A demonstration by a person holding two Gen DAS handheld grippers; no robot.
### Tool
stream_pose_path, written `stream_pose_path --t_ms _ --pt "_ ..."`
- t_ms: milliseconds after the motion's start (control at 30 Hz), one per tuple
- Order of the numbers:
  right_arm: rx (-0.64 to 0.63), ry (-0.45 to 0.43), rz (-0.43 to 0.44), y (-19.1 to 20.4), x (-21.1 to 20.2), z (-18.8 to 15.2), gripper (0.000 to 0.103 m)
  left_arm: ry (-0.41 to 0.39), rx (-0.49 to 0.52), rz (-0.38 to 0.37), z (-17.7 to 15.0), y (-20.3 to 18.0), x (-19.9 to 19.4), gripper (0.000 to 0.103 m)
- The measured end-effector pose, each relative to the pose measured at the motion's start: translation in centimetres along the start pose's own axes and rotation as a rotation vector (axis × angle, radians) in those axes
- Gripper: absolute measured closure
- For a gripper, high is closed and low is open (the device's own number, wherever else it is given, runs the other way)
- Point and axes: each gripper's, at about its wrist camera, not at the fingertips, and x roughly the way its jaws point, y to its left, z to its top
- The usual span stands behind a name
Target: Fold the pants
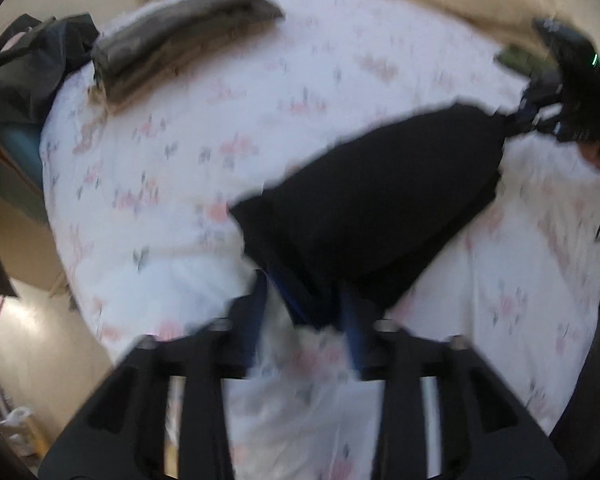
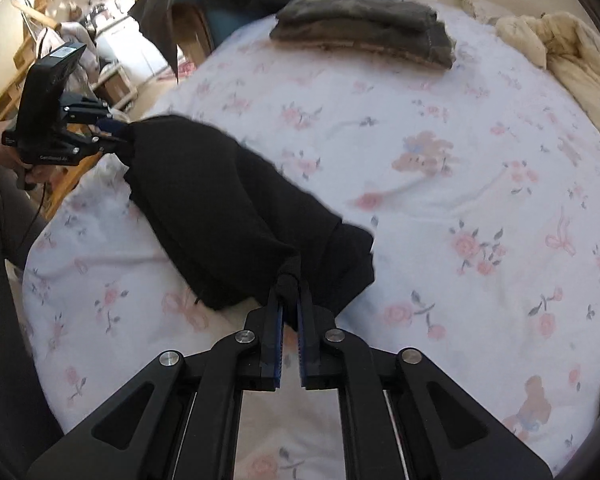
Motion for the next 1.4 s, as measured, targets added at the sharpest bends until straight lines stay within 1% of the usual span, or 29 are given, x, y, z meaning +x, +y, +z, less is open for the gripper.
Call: stream_pose_path --t_ms 67,133,200,233,300,333,367,400,433,467,533,567,633,700,767,833,867,967,1033,1100,1133,1167,1200,1233,1267,1300,1333,1367,1400 --pt "0.028 0.038 0.006 -0.2 -0.3 -0.3 0.091 0.042 -0.012 -0.026 -0.4 0.2 -0.4 0.065" --pt "0.062 0.085 0.009 -0.5 -0.9 -0.3 0.09 0.051 -0.076 -0.061 -0.4 1.1 -1.8 0.065" --pt "0.091 0.097 -0.007 -0.6 -2.2 0.0 0.09 -0.005 -0.157 -0.111 0.1 2.2 -3.9 0.065" --pt "0.109 0.053 -0.005 -0.5 -3.5 0.3 0.09 -0.072 -0.236 -0.124 0.5 3.0 -5.4 0.065" --pt "0.143 -0.027 -0.004 -0.2 -5.1 1.4 0.09 -0.145 -0.383 -0.145 1.8 4.1 -6.2 0.065" --pt "0.164 -0.07 -0.009 0.0 -5.5 2.2 0.09 -0.149 -0.444 -0.143 2.5 4.3 -5.7 0.065" --pt "0.193 -0.101 -0.048 0.1 -5.4 3.3 0.089 -0.145 -0.49 -0.145 3.0 4.3 -5.0 0.066" --pt "0.211 -0.114 -0.07 0.2 -5.1 4.0 0.089 -0.145 -0.529 -0.159 3.5 4.0 -3.9 0.066" --pt "0.245 -0.126 -0.083 0.1 -4.6 4.7 0.089 -0.139 -0.544 -0.158 4.0 3.3 -2.7 0.066" --pt "0.299 -0.121 -0.071 -0.2 -3.6 5.2 0.089 -0.139 -0.548 -0.146 4.4 2.8 -2.0 0.067" --pt "0.354 -0.092 -0.017 -0.4 -1.6 5.8 0.089 -0.137 -0.557 -0.147 4.6 1.7 -0.3 0.068" --pt "0.362 -0.081 -0.002 -0.2 -0.4 5.9 0.089 -0.119 -0.557 -0.157 4.5 1.1 0.7 0.068" --pt "0.361 -0.042 0.027 0.0 1.6 5.7 0.089 -0.082 -0.528 -0.132 4.2 0.2 1.8 0.068" --pt "0.34 0.012 0.029 0.5 2.9 4.9 0.092 -0.055 -0.435 -0.082 3.4 -1.0 1.8 0.067" --pt "0.283 0.063 0.01 1.1 3.3 3.3 0.093 -0.023 -0.354 -0.058 2.8 -1.9 1.7 0.065" --pt "0.257 0.074 -0.002 1.2 2.9 2.4 0.093 0.006 -0.277 -0.038 2.3 -2.7 1.7 0.063" --pt "0.257 0.081 -0.005 1.1 2.7 2.3 0.093 0.013 -0.262 -0.029 2.1 -2.8 1.7 0.063" --pt "0.287 0.107 -0.028 0.6 2.3 1.6 0.093 0.039 -0.291 -0.041 1.5 -2.2 1.7 0.063" --pt "0.304 0.161 -0.063 0.2 2.4 0.9 0.093 0.064 -0.295 -0.047 1.1 -1.9 1.5 0.063" --pt "0.342 0.181 -0.045 -0.4 2.1 0.3 0.093 0.09 -0.306 -0.047 0.9 -1.7 0.7 0.063" --pt "0.362 0.162 -0.032 -0.7 1.4 0.4 0.093 0.097 -0.318 -0.05 1.0 -1.6 0.3 0.063" --pt "0.384 0.124 -0.021 -1.2 0.3 0.5 0.092 0.082 -0.346 -0.062 1.0 -1.0 -0.6 0.064" --pt "0.405 0.089 -0.012 -1.7 -0.4 0.7 0.09 0.057 -0.373 -0.072 1.0 -0.4 -1.4 0.064" --pt "0.453 0.029 0.003 -2.6 -1.8 0.8 0.089 0.006 -0.423 -0.081 1.1 0.6 -2.7 0.062" --pt "0.507 -0.021 0.011 -3.6 -2.8 0.9 0.087 -0.025 -0.454 -0.081 1.1 1.3 -3.3 0.062" --pt "0.547 -0.055 0.014 -4.4 -3.5 0.8 0.082 -0.068 -0.504 -0.065 1.1 2.5 -4.0 0.061" --pt "0.612 -0.112 0.02 -5.5 -4.3 0.6 0.079 -0.091 -0.54 -0.055 1.0 3.2 -4.2 0.06" --pt "0.659 -0.141 0.029 -6.3 -4.5 0.4 0.07 -0.117 -0.613 -0.046 0.7 4.5 -4.2 0.058" --pt "0.719 -0.165 0.053 -7.3 -4.5 0.2 0.059 -0.124 -0.694 -0.052 0.3 5.7 -3.7 0.058"
